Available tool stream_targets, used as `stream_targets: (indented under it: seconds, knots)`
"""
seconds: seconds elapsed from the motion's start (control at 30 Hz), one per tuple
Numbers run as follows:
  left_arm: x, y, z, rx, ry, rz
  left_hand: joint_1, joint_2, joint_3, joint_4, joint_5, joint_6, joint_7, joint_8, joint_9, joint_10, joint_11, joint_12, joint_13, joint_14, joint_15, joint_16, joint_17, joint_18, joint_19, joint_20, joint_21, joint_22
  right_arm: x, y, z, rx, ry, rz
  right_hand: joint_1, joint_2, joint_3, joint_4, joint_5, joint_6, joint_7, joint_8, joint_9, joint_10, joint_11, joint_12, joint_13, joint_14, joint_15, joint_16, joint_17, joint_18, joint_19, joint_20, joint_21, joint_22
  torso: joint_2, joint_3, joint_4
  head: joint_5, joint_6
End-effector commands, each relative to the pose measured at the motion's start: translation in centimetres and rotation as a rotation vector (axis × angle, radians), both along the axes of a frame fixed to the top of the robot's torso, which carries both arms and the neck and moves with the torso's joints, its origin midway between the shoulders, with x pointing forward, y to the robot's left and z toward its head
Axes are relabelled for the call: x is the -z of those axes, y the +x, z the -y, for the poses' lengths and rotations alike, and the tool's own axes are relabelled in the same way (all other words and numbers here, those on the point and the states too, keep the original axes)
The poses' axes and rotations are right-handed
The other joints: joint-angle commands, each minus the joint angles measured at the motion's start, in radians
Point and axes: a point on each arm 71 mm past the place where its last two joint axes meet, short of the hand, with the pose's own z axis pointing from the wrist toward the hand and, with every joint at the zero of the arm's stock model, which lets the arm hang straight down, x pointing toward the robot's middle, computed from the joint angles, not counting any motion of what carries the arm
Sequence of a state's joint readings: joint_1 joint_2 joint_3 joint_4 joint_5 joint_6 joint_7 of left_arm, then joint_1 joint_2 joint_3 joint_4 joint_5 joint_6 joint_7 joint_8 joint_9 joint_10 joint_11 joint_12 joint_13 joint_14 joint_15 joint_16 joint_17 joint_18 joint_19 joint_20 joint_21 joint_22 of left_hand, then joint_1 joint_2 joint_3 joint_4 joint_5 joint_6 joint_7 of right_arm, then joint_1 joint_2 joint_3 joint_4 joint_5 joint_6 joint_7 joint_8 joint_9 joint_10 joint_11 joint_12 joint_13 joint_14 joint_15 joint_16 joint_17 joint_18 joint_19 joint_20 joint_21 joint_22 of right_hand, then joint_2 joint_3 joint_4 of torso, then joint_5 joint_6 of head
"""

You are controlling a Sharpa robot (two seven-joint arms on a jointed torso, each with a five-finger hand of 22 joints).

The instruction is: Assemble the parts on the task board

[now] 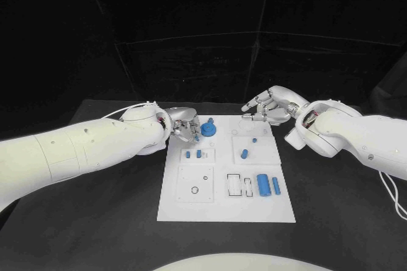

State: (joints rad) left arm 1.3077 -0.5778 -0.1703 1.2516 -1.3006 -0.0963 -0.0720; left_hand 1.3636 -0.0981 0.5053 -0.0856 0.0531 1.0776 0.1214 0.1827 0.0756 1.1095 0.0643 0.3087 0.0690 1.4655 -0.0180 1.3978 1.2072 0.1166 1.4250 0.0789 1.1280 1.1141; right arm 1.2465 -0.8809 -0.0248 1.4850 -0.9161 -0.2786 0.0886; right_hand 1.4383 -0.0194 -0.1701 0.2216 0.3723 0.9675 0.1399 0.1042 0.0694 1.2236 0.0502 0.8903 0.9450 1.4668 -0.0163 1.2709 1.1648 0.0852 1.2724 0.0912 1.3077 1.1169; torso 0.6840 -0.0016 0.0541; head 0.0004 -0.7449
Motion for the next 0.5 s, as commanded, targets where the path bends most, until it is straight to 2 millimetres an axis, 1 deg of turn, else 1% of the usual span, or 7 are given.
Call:
stream_targets:
  seconds: [0.03, 0.17, 0.3, 0.5]
  knots:
    - [0.35, 0.06, -0.15, -0.012, 0.028, -0.037, -0.007, -0.001, 0.007, -0.001, -0.003, 0.002, 0.006, -0.003, -0.001, 0.007, -0.001, -0.006, -0.001, 0.034, -0.002, 0.002, -0.001, -0.014, 0.007, -0.001, 0.003, -0.001, -0.14, -0.03, -0.1, -0.008, 0.005, 0.002, 0.0, 0.009, -0.004, 0.0, 0.001, 0.0, -0.001, 0.005, -0.001, -0.003, 0.001, -0.001, -0.001, 0.019, -0.006, -0.006, -0.001, 0.015, -0.005, -0.002, -0.006, -0.001, 0.0, -0.0001, -0.0005, 0.001, -0.001]
    - [0.67, 0.08, -0.24, -0.016, 0.041, -0.046, -0.007, -0.001, 0.007, -0.002, -0.003, 0.002, 0.006, -0.004, -0.002, 0.007, -0.001, -0.006, -0.001, 0.034, -0.002, 0.002, -0.002, -0.013, 0.006, -0.001, 0.001, -0.003, -0.15, -0.04, -0.12, -0.008, 0.005, 0.003, 0.0, 0.009, -0.004, 0.0, 0.001, 0.0, -0.001, 0.005, -0.001, -0.003, 0.001, -0.001, -0.001, 0.019, -0.006, -0.006, -0.001, 0.015, -0.005, -0.002, -0.006, -0.001, 0.0, 0.0004, -0.0008, 0.002, -0.001]
    - [0.86, 0.1, -0.34, -0.019, 0.049, -0.051, -0.007, -0.001, 0.007, -0.002, -0.003, 0.002, 0.006, -0.004, -0.002, 0.008, -0.001, -0.007, -0.001, 0.034, -0.002, 0.002, -0.002, -0.013, 0.006, -0.001, 0.001, -0.003, -0.15, -0.05, -0.11, -0.008, 0.005, 0.003, 0.0, 0.009, -0.004, 0.0, 0.001, 0.0, -0.001, 0.005, -0.001, -0.003, 0.001, -0.001, -0.001, 0.019, -0.006, -0.006, -0.001, 0.015, -0.005, -0.002, -0.006, -0.001, 0.0, -0.0001, -0.0004, 0.0, -0.002]
    - [0.99, 0.01, -0.23, -0.012, 0.054, -0.059, -0.007, -0.002, 0.008, -0.002, -0.003, 0.002, 0.006, -0.005, -0.002, 0.008, -0.001, -0.007, -0.001, 0.034, -0.002, 0.002, -0.003, -0.013, 0.006, -0.001, 0.001, -0.003, -0.16, -0.06, -0.12, -0.009, 0.005, 0.003, 0.0, 0.009, -0.004, 0.0, 0.001, 0.0, -0.001, 0.005, -0.001, -0.003, 0.001, -0.001, -0.001, 0.019, -0.006, -0.006, -0.001, 0.015, -0.005, -0.002, -0.006, -0.001, 0.0, 0.0002, 0.0001, -0.001, -0.002]
